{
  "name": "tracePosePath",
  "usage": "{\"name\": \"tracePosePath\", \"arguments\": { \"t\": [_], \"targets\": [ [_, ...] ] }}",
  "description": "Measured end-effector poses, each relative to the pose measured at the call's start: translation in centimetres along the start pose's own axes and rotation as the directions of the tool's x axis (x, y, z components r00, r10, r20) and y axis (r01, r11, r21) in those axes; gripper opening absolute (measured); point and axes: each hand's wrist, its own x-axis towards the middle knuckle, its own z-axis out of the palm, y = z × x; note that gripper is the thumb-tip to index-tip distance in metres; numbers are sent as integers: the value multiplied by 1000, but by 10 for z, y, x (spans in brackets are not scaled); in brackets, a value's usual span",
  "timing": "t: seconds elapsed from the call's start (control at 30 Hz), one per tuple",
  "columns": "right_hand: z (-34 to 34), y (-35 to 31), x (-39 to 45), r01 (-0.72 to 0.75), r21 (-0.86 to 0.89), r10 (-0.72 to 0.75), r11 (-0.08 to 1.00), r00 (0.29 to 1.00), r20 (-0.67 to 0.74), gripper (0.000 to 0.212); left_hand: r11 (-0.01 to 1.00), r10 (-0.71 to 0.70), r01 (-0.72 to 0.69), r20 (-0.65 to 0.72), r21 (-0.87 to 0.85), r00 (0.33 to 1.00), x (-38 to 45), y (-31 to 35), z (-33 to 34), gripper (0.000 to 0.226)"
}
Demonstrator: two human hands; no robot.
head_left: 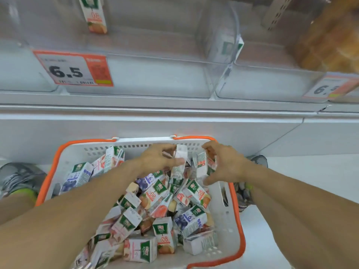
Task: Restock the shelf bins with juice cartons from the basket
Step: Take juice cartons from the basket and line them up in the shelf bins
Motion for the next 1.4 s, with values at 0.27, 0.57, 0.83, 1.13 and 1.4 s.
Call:
{"name": "tracePosePath", "arguments": {
  "t": [0.27, 0.57, 0.83, 1.13, 1.4],
  "targets": [
    [-65, -49, -51, -58, 714, -103, 698, 978, 180, 65, 870, -16, 165, 307, -465, 951, -75, 94, -23, 47],
    [-63, -87, -43, -67, 953, -313, 295, 936, 162, 51, 991, 15, -27, -89, -130, 996, -137, 113, -49, 40],
    [-55, -127, -29, 36, 906, -325, 422, 939, 114, 40, 987, 40, -78, -259, -138, 965, -138, 109, -72, 34],
    [-46, -152, -31, 273, 682, -184, 678, 962, -202, 50, 986, 39, -82, -280, -143, 959, -135, 106, -66, 38],
    [-49, -147, -42, 214, 760, -193, 613, 974, -119, 33, 993, 38, -63, -237, -98, 971, -129, 100, -62, 33]
  ]
}}
